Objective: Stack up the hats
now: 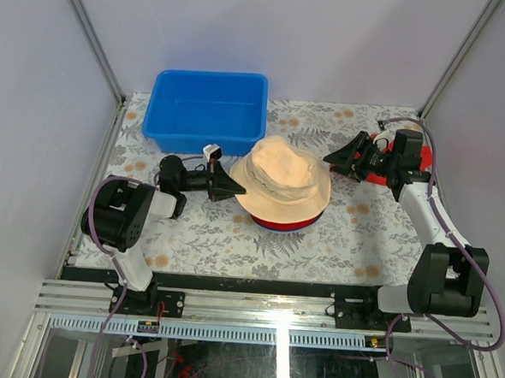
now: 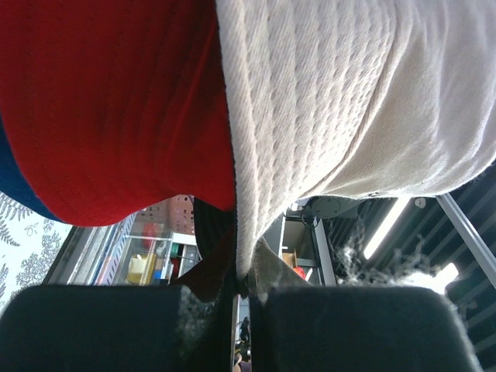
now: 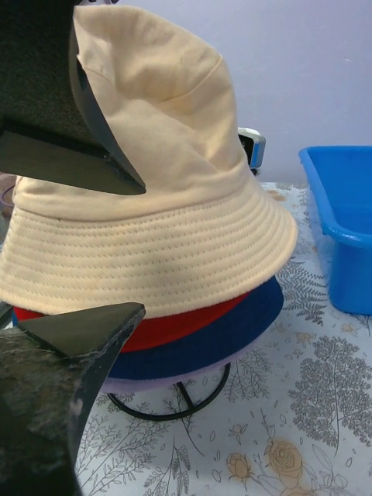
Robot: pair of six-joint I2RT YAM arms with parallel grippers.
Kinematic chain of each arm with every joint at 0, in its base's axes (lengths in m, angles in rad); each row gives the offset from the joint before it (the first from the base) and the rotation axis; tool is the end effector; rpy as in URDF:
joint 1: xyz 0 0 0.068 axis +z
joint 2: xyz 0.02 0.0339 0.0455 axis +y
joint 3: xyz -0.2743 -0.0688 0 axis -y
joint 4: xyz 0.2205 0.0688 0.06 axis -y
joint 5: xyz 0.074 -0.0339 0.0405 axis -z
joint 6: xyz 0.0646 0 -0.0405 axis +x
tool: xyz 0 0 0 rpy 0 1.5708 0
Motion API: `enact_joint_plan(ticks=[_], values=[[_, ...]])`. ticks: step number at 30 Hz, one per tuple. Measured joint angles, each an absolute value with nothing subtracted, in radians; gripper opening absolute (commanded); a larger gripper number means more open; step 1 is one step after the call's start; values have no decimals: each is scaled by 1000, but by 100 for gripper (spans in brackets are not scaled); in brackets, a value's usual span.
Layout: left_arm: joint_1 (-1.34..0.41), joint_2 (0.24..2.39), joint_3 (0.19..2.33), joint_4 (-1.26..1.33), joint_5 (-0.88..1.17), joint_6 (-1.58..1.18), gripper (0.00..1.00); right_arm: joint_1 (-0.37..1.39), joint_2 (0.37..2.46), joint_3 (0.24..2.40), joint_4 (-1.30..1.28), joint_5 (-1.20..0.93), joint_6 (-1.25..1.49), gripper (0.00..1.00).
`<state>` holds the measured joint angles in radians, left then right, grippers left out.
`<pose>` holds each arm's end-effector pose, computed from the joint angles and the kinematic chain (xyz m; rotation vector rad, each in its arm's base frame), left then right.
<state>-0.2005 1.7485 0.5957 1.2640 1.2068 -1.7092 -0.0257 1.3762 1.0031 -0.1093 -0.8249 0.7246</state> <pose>0.2910 -0.1207 0.2171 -0.2069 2.1058 -2.1968 0.2997 0.0398 0.3035 0.2463 2.1082 1.2686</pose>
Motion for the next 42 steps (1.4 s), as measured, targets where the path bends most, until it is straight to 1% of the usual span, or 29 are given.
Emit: enact_joint_plan(ticks=[10, 15, 22, 28, 34, 36, 37, 41, 42], values=[[-200, 1771, 604, 1264, 1207, -1708, 0, -29, 1456, 990, -72, -851, 715, 65], [-200, 1788, 626, 1264, 1206, -1708, 0, -29, 1474, 967, -22, -885, 738, 58], [-200, 1807, 640, 1266, 1205, -1712, 0, -28, 1476, 954, 53, -930, 798, 54], [-200, 1828, 643, 1286, 1204, -1734, 0, -26, 1476, 919, 124, -949, 854, 41], [-200, 1858, 644, 1320, 1196, -1771, 0, -25, 1492, 876, 212, -975, 932, 39], [-200, 1864, 645, 1333, 1196, -1780, 0, -24, 1500, 870, 239, -985, 957, 35], [-200, 1865, 645, 1334, 1196, -1783, 0, -24, 1503, 868, 252, -989, 968, 31], [-200, 1866, 654, 1340, 1196, -1789, 0, -23, 1507, 859, 301, -990, 1006, 4], [-200, 1867, 657, 1341, 1196, -1792, 0, -23, 1507, 857, 310, -990, 1016, 0]])
